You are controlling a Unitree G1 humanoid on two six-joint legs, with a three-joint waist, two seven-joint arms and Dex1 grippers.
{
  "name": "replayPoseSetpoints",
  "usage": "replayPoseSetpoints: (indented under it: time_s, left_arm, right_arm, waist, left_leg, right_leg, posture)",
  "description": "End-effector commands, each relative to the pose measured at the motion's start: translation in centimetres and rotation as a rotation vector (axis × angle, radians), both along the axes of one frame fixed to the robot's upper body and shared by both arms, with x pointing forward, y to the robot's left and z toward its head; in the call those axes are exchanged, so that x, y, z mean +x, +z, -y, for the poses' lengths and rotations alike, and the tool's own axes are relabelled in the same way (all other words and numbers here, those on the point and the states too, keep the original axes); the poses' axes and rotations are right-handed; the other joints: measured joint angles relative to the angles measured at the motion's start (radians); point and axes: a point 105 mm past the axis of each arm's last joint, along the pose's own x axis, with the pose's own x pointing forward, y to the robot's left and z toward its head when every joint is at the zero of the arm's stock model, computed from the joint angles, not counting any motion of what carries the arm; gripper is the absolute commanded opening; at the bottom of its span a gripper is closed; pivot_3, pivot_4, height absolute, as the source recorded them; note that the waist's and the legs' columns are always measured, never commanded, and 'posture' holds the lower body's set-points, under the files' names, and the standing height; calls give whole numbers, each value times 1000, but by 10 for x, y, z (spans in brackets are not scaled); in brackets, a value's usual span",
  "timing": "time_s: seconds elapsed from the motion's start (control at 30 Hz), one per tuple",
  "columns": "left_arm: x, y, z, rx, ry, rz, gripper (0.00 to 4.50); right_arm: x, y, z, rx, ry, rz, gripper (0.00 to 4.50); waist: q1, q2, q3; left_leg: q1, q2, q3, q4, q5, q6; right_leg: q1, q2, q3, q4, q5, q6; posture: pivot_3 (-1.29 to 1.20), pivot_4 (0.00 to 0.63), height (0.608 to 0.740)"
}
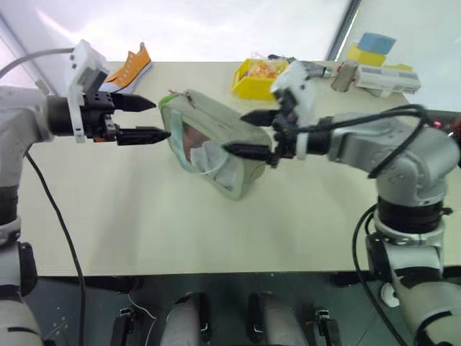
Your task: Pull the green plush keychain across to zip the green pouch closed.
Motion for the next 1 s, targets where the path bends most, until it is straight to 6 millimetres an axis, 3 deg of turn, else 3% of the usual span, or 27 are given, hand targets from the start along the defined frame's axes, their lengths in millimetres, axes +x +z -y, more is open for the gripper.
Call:
replayPoseSetpoints:
  time_s: [0.03, 0.17, 0.23, 0.3, 0.5, 0.7, 0.8, 0.97, 1.0]
  left_arm:
    - [-7, 10, 0, -16, 14, 52, 4481]
    - [-10, 8, 3, -21, 24, 56, 4481]
    - [-11, 8, 2, -24, 35, 59, 4500]
    - [-11, 7, 0, -28, 49, 62, 4500]
    - [-12, 4, -1, -34, 65, 63, 4500]
    - [-10, 7, -3, -43, 79, 76, 4500]
    - [-10, 7, -4, -40, 80, 79, 4500]
    - [-8, 8, -2, -46, 76, 83, 4500]
    - [-8, 7, -2, -42, 75, 84, 4500]
  right_arm:
    - [7, -17, -11, -82, -18, 63, 4500]
    - [23, -26, -10, -157, -55, 121, 4500]
    - [25, -27, -9, -170, -51, 136, 3984]
    - [26, -27, -8, -191, -40, 159, 3218]
    - [32, -25, 0, -231, -52, 217, 14]
    - [26, -2, -2, -141, -33, 228, 14]
    - [24, 7, -1, -104, -39, 213, 906]
    - [26, -10, -1, -151, -58, 181, 3413]
    - [28, -15, 0, -163, -66, 172, 3413]
  waist:
    - [0, -1, 0]
    - [-3, -1, -1]
    - [-4, -1, -1]
    - [-4, -1, -1]
    - [-2, -1, -1]
    - [-2, -1, -1]
    - [-2, -1, -1]
    - [-2, -1, -1]
    - [-2, -1, -1]
  left_leg:
    - [0, 0, 0, 1, 0, 0]
    - [1, -1, -1, 3, -1, 1]
    - [1, 0, -1, 4, -1, 1]
    - [1, 0, -1, 5, -1, 1]
    - [0, 0, -1, 10, -1, 2]
    - [0, 1, -1, 11, -1, 2]
    - [0, 1, -1, 11, -1, 2]
    - [0, 1, -1, 12, -1, 2]
    - [0, 1, -1, 12, -1, 2]
  right_leg:
    - [1, 0, 0, 0, 0, 0]
    - [2, -1, 0, 1, 0, 0]
    - [2, 0, 0, 2, 0, 0]
    - [2, 0, 0, 4, 0, 0]
    - [2, 0, 0, 7, 0, 0]
    - [2, 0, 0, 8, 0, 0]
    - [2, 0, 0, 8, 0, 0]
    - [2, 0, 0, 8, 0, 0]
    - [2, 0, 0, 9, 0, 0]
  posture:
    - [0, 150, 740]
    - [0, 150, 740]
    - [0, 150, 740]
    - [0, 150, 740]
    - [0, 150, 740]
    - [0, 150, 740]
    - [0, 150, 740]
    - [0, 150, 740]
    - [0, 150, 740]
